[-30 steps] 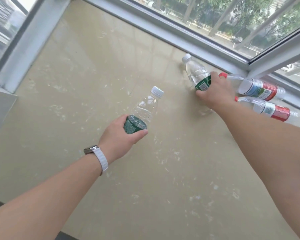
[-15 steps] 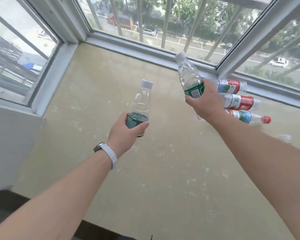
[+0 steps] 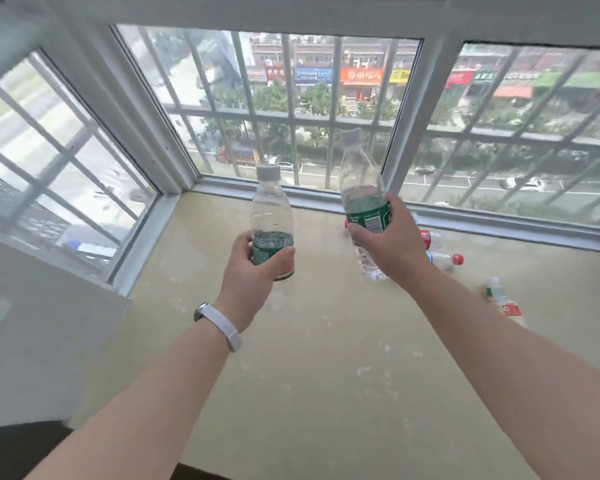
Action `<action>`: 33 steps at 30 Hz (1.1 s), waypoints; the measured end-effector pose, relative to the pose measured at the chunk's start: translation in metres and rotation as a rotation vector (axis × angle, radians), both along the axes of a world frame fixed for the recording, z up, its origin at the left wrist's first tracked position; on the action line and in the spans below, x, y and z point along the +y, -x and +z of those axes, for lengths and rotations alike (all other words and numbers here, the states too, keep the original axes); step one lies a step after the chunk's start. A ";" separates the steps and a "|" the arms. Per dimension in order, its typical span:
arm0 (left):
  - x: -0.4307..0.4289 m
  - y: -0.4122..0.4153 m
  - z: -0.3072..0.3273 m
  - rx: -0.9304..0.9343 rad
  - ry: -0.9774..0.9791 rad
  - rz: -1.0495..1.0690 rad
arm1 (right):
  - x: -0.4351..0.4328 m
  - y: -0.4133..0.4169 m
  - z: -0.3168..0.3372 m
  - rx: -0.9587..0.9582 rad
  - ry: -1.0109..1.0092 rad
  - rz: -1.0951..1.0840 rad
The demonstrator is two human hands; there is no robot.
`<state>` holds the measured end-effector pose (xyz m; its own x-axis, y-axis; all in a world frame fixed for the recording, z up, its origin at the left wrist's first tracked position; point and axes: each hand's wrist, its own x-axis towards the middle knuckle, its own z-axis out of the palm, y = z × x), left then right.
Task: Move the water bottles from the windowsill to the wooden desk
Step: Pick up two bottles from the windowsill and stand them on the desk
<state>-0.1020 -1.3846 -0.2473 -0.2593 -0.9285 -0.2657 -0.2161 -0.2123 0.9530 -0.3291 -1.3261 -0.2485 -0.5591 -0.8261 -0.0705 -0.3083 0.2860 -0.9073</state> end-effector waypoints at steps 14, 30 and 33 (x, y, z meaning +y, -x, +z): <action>0.014 -0.064 0.101 0.162 0.082 -0.245 | 0.099 -0.085 0.118 0.007 0.224 -0.107; 0.051 -0.062 0.124 0.299 0.132 -0.563 | 0.191 -0.151 0.155 0.049 0.324 -0.408; 0.063 -0.051 0.122 0.293 0.137 -0.619 | 0.214 -0.151 0.162 0.115 0.294 -0.477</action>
